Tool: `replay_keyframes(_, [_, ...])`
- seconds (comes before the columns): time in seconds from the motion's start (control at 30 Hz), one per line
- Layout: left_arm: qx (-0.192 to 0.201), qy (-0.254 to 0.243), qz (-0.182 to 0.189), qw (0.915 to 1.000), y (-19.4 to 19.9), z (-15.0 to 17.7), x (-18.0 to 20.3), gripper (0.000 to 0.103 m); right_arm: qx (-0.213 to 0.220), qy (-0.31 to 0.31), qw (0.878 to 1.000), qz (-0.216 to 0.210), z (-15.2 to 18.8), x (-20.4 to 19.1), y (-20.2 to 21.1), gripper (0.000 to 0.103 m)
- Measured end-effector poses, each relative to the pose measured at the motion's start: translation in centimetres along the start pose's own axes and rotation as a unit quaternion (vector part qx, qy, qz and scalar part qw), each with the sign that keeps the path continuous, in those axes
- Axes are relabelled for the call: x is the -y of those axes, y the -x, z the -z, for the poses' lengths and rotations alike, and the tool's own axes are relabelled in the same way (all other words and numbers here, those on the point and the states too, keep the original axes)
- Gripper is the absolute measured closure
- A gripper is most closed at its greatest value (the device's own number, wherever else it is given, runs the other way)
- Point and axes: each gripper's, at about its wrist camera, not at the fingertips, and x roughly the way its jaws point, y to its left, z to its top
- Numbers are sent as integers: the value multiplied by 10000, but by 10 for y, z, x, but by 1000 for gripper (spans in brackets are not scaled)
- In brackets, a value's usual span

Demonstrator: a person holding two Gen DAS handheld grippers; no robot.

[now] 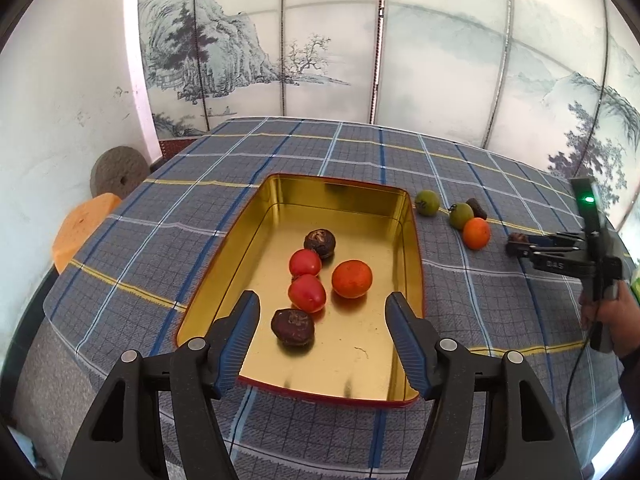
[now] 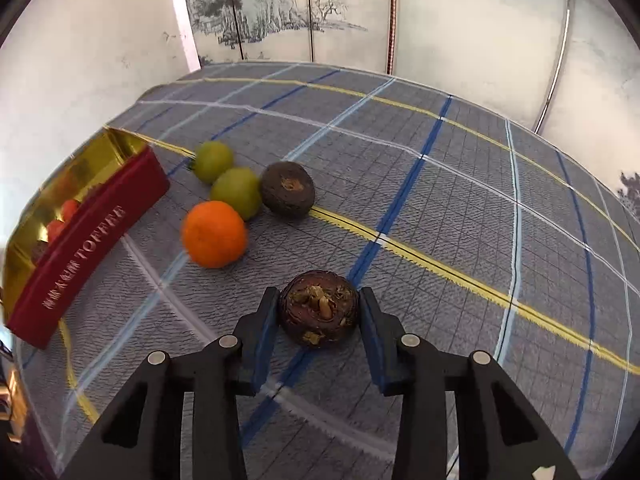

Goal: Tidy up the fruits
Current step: 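Lift the left tool away while the right tool grasps a brown fruit, then carry the brown fruit into the tin and open the right tool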

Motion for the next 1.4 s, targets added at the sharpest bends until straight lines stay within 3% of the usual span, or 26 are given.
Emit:
replay_keyframes(0.1, [-28,85,-37,10000,-1,1,-6,37,273,-96,9991,-307,-3,-13,21,67])
replay_keyframes(0.27, [-34,172,-115,9998,2,4,-15,37,756,93,9904,-1156,-25,-69,53,67])
replay_keyframes(0.4, [5,222,-231,9995,7,6,-24,37,747,478,9823,-1649,-43,-122,54,67])
replay_keyframes(0.6, [-34,304,-316,9990,9,9,-35,36,497,811,9765,-1935,-51,-177,27,67])
replay_keyframes(1.1, [-94,249,-286,9992,7,18,-41,35,-16,659,9862,-1516,-64,-196,-37,66])
replay_keyframes(1.4, [-162,344,-243,9990,1,20,-44,35,-45,721,9876,-1393,-68,-209,-49,66])
